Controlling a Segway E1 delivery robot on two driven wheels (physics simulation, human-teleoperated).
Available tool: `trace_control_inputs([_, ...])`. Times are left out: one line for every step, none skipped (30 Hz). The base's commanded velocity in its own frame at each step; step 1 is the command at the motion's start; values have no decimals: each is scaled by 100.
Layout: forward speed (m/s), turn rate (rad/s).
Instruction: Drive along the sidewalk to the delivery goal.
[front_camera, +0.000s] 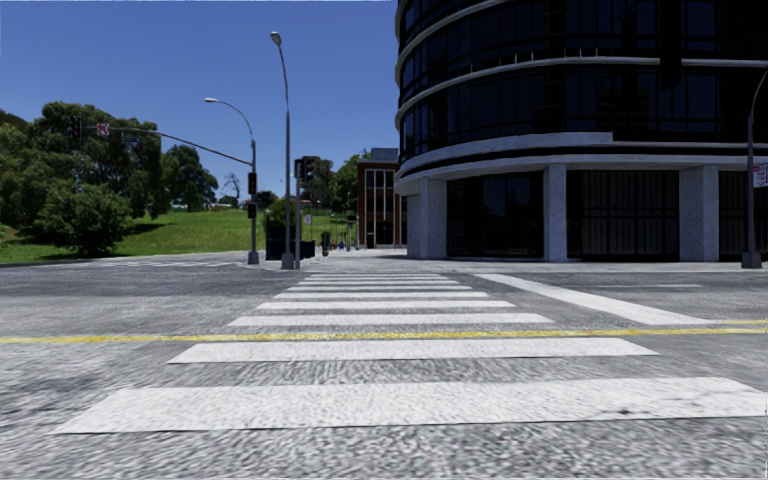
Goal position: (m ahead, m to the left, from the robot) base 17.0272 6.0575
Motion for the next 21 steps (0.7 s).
trace_control_inputs([154,0])
trace_control_inputs([154,0])
trace_control_inputs([154,0])
trace_control_inputs([154,0])
trace_control_inputs([154,0])
trace_control_inputs([154,0])
trace_control_inputs([154,0])
trace_control_inputs([154,0])
trace_control_inputs([154,0])
trace_control_inputs([154,0])
trace_control_inputs([154,0])
trace_control_inputs([154,0])
trace_control_inputs([154,0])
trace_control_inputs([154,0])
trace_control_inputs([154,0])
trace_control_inputs([154,3])
trace_control_inputs([154,5])
trace_control_inputs([154,5])
trace_control_inputs([154,7])
trace_control_inputs([154,12])
trace_control_inputs([154,16])
